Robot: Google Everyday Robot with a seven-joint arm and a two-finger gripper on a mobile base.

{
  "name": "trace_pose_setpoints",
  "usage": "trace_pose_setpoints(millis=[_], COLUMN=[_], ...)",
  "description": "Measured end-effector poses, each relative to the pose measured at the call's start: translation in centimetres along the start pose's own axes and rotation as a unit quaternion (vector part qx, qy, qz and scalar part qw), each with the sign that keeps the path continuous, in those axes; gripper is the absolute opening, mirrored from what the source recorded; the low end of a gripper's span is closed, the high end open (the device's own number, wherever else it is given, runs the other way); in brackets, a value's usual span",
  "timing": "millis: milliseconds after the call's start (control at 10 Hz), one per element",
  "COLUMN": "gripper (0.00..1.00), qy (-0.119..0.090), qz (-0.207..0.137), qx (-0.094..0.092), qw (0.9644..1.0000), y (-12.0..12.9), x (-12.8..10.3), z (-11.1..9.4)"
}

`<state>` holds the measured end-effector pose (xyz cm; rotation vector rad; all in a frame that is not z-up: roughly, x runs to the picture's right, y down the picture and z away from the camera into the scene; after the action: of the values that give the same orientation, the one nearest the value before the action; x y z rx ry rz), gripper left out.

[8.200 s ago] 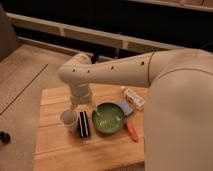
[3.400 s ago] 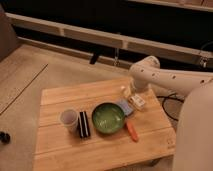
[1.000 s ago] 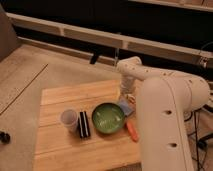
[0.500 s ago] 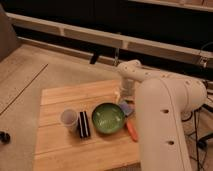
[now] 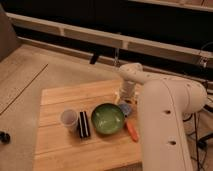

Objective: Place the white sponge in the ceramic bowl

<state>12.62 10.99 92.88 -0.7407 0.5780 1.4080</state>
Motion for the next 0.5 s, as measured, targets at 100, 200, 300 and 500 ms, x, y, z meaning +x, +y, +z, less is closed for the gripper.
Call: trace_pose_setpoints(millis=[100, 200, 300, 500], gripper=[0.64, 0.60, 0.53, 0.30], qy=[0.002, 0.003, 0.002, -0.002], qz=[0.002, 0.004, 0.006, 0.015], qx=[-0.006, -0.008, -0.009, -0.010], qw=[1.0000, 1.0000, 0.9999, 0.9998], y=[0.12, 0.08, 0.03, -0.37], x=[0.19, 0.27, 0.29, 0.29], z=[0.39, 0.58, 0.63, 0.34])
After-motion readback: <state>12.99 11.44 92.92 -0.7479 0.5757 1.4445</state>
